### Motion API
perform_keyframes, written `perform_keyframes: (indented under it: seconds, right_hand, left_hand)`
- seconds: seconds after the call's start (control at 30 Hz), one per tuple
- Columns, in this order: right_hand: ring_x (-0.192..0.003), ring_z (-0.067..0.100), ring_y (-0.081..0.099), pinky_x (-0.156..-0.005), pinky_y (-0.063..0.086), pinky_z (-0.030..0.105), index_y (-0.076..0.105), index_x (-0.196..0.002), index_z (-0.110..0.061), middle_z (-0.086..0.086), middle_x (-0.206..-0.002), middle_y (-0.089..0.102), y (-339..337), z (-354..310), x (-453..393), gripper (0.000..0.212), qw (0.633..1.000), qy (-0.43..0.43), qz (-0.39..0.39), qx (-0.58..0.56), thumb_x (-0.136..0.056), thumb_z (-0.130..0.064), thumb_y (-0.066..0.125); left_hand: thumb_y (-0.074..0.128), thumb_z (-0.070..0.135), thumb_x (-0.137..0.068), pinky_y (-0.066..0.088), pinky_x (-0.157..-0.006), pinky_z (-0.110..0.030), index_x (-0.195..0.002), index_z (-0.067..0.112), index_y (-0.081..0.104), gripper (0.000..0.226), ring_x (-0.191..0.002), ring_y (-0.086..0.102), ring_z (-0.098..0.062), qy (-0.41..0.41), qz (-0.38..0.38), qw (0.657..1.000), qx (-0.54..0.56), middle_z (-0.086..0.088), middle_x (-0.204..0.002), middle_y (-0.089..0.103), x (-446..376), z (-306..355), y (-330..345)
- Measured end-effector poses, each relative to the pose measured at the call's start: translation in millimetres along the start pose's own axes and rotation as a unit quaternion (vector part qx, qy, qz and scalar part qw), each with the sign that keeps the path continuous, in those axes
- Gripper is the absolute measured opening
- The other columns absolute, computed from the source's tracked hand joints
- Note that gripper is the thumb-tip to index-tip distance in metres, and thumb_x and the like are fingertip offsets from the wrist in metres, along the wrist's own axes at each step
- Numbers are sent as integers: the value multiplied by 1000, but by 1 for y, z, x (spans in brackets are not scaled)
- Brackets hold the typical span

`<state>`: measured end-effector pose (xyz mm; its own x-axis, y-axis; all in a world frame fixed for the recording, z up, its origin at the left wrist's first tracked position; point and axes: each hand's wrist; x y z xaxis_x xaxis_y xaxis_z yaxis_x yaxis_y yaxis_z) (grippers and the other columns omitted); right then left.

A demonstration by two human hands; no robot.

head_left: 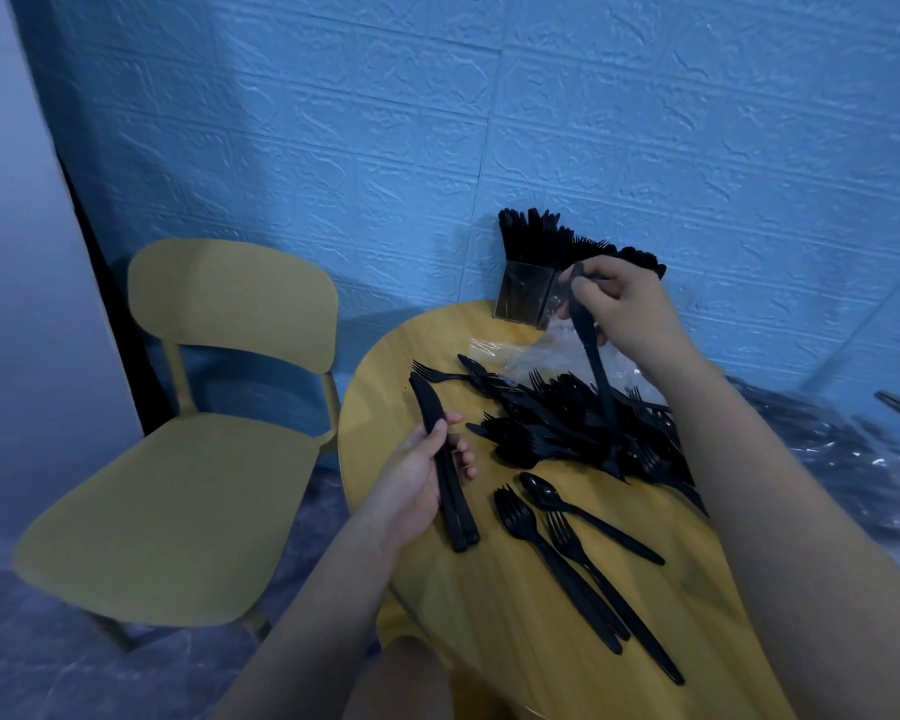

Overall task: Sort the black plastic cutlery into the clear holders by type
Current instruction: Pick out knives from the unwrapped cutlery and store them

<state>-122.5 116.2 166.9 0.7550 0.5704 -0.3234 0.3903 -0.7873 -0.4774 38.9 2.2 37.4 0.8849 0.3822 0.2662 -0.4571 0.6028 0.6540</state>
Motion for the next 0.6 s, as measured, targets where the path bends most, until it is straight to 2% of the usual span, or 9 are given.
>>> perform_keyframes:
  seconds: [0.1, 0.17, 0.27, 0.33, 0.4, 0.47, 0.53, 0.6]
  right_hand:
    - [-71, 10, 60, -48, 47, 18, 66, -105, -23, 3, -82, 65, 5, -6, 4, 15, 993, 38, -95, -52, -93, -18, 58]
    - [-66, 8, 58, -50, 50, 19, 66, -106, -17, 5, -84, 61, 17, -9, 8, 18, 984, 56, -154, -65, -88, -17, 64]
    - [-55, 6, 55, -52, 54, 21, 66, -87, -9, 5, -71, 56, 42, -12, 13, 4, 977, 62, -201, -46, -85, -12, 67]
    - [-53, 6, 54, -52, 53, 18, 64, -78, -6, 3, -66, 52, 57, -11, 13, 10, 973, 56, -224, -22, -86, -11, 66]
    - [-48, 1, 52, -50, 47, 14, 64, -77, -4, 1, -61, 53, 67, -10, 10, 16, 969, 45, -244, 14, -87, -15, 66]
    - [-43, -2, 49, -50, 41, 15, 64, -74, -6, 0, -56, 53, 75, -8, 7, 19, 965, 41, -258, 41, -85, -21, 69]
    - [-41, -2, 47, -49, 38, 15, 60, -70, -13, -5, -50, 54, 82, -3, 5, 19, 962, 57, -267, 33, -83, -20, 71]
    - [-43, -2, 48, -50, 38, 16, 59, -73, -15, -7, -52, 57, 90, 3, 5, 17, 959, 67, -271, 38, -82, -20, 73]
  left_hand:
    - [36, 16, -102, 53, -57, -27, -110, 6, 55, 23, -61, 62, -16, 2, -7, 1000, 11, -5, -66, 60, 1, 1, 1]
    - [36, 15, -102, 56, -59, -28, -111, 5, 55, 23, -64, 67, -18, 4, -7, 1000, 11, -7, -69, 66, 3, 1, 2]
    - [34, 16, -103, 57, -72, -34, -116, 5, 52, 25, -78, 71, -23, 8, -5, 1000, 10, -14, -86, 72, 3, 0, 4]
    - [33, 16, -103, 57, -76, -37, -120, 3, 48, 26, -85, 71, -27, 3, -6, 1000, 24, -18, -94, 72, 3, 0, 5]
    - [34, 16, -103, 59, -73, -36, -126, 2, 43, 29, -81, 71, -27, 0, -7, 1000, 29, -18, -91, 72, 4, 1, 5]
    - [35, 16, -103, 60, -66, -34, -130, 0, 40, 31, -70, 70, -24, 0, -9, 1000, 26, -15, -78, 72, 4, 0, 6]
    - [36, 17, -103, 58, -61, -32, -126, 0, 44, 30, -62, 67, -22, -2, -8, 1000, 12, -11, -71, 69, 4, 0, 7]
    - [37, 20, -102, 57, -58, -30, -118, 3, 51, 27, -58, 62, -18, 1, -7, 1000, -16, -9, -70, 64, 3, 0, 7]
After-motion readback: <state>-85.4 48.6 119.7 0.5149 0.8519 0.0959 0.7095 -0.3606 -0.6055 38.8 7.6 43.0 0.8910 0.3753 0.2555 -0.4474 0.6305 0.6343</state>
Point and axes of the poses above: each hand's wrist, its own x-axis away from the middle knuckle, its own y-axis out of the palm, z = x × y
